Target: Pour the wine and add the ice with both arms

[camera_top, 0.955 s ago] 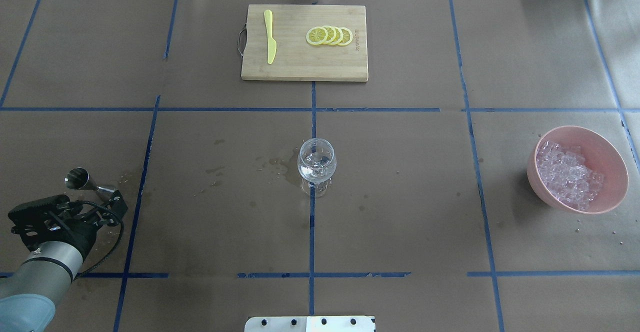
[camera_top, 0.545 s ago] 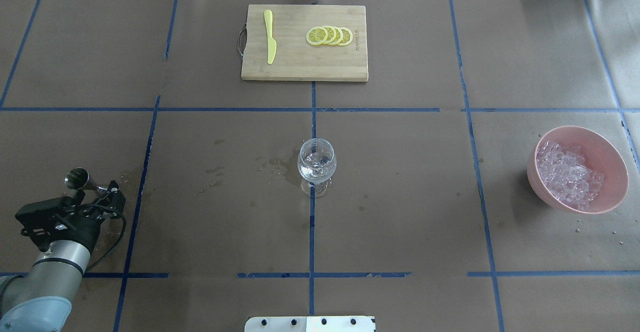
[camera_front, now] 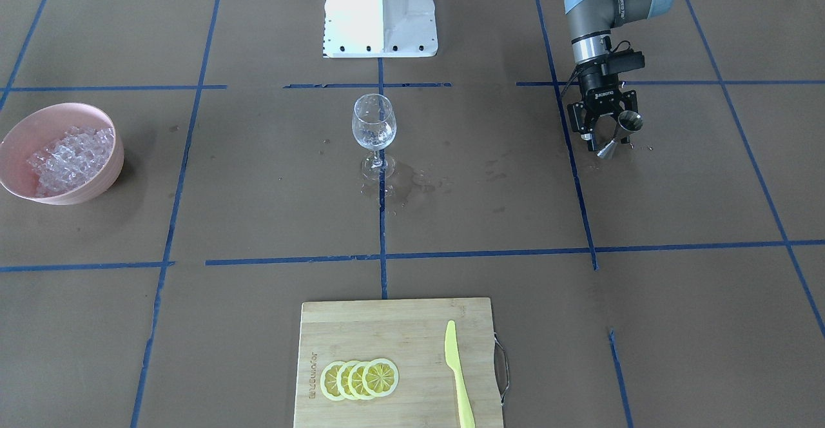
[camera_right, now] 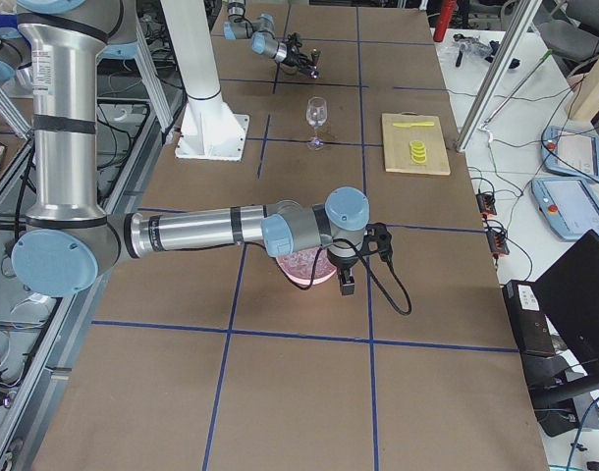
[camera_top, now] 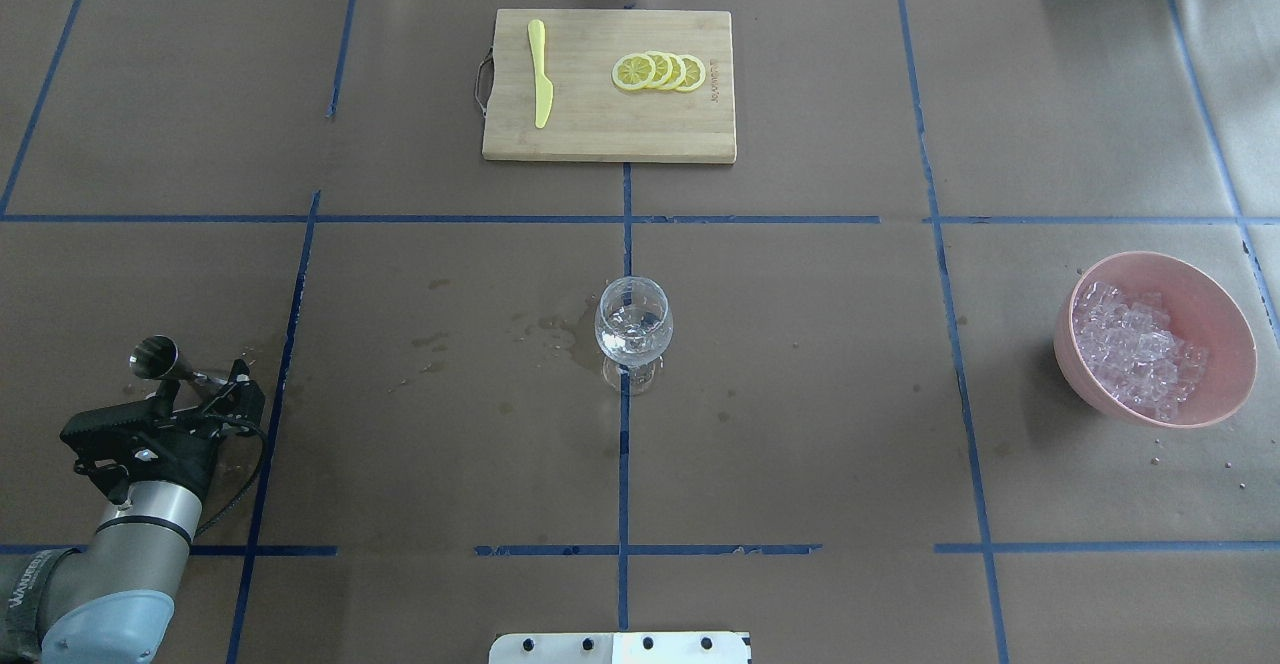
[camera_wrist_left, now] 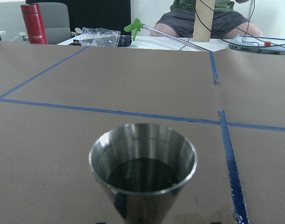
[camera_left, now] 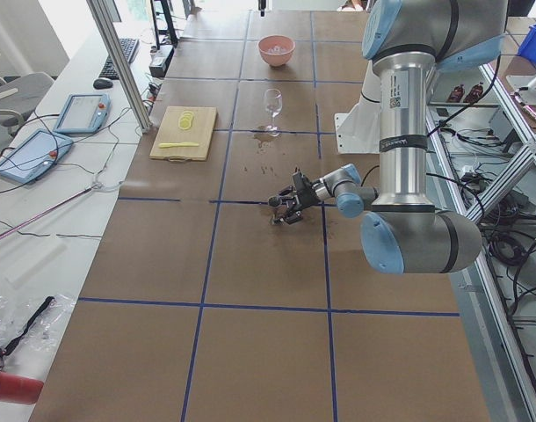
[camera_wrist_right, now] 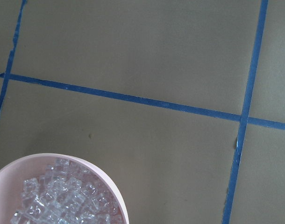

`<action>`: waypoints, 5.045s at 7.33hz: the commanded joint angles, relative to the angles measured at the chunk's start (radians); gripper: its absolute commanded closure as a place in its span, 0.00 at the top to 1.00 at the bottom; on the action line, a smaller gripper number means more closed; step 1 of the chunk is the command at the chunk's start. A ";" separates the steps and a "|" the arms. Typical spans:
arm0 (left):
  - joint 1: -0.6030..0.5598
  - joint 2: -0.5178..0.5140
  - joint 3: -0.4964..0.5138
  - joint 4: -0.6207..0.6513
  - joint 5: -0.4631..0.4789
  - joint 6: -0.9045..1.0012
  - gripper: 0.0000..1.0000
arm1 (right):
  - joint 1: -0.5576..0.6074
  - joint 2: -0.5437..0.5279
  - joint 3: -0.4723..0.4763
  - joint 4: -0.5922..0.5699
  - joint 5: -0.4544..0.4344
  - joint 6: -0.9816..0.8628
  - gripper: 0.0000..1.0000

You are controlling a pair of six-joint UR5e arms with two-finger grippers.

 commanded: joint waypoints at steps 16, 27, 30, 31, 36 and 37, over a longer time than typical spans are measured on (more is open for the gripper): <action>-0.028 -0.010 -0.114 -0.002 0.122 0.209 0.00 | 0.000 0.009 0.023 0.000 -0.001 0.001 1.00; -0.064 -0.601 -0.092 -0.084 0.114 1.099 0.00 | 0.000 0.010 0.017 -0.002 -0.002 0.002 1.00; -0.048 -0.630 -0.069 -0.083 -0.021 1.328 0.00 | 0.000 0.010 0.020 -0.002 0.001 0.002 1.00; -0.048 -0.647 -0.069 -0.081 -0.023 1.422 0.00 | 0.000 0.010 0.022 -0.002 0.001 0.002 1.00; -0.044 -0.692 -0.056 0.003 -0.024 1.697 0.00 | 0.000 0.010 0.019 -0.002 -0.001 0.004 1.00; -0.044 -0.710 -0.056 0.044 -0.024 1.755 0.00 | 0.000 0.010 0.019 -0.002 -0.001 0.004 1.00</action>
